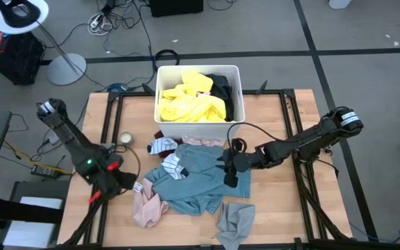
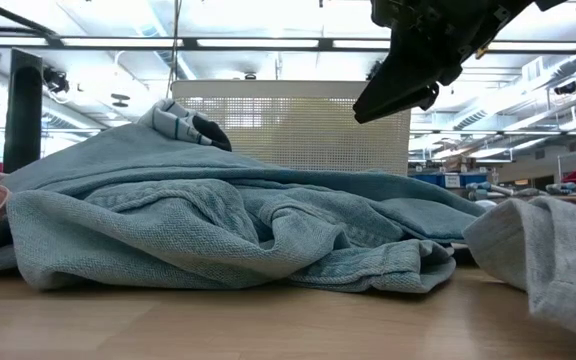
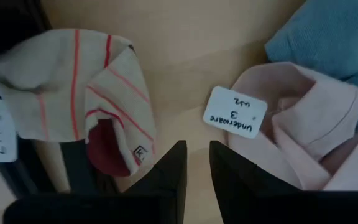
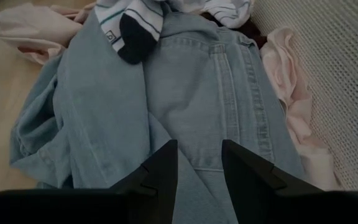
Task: Sort clothes
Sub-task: Put the red striped sock into the white laundry bin
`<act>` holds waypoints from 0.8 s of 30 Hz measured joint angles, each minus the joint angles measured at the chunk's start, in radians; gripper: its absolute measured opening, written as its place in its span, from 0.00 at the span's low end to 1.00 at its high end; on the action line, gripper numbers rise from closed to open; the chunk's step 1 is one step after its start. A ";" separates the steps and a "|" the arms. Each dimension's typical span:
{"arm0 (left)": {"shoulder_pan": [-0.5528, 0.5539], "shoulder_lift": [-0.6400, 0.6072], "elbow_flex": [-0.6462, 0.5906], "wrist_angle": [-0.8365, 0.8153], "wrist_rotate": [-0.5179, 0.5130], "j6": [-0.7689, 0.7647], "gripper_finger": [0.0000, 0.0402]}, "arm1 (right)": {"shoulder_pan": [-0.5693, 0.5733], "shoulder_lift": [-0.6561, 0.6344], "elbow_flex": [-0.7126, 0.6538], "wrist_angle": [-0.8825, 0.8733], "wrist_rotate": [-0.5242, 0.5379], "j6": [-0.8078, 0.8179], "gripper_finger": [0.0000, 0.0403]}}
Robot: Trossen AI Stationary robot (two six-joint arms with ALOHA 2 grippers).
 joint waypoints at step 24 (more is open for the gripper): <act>-0.108 0.199 0.000 -0.113 0.001 -0.001 0.18 | 0.015 0.000 0.000 0.005 0.000 0.012 0.31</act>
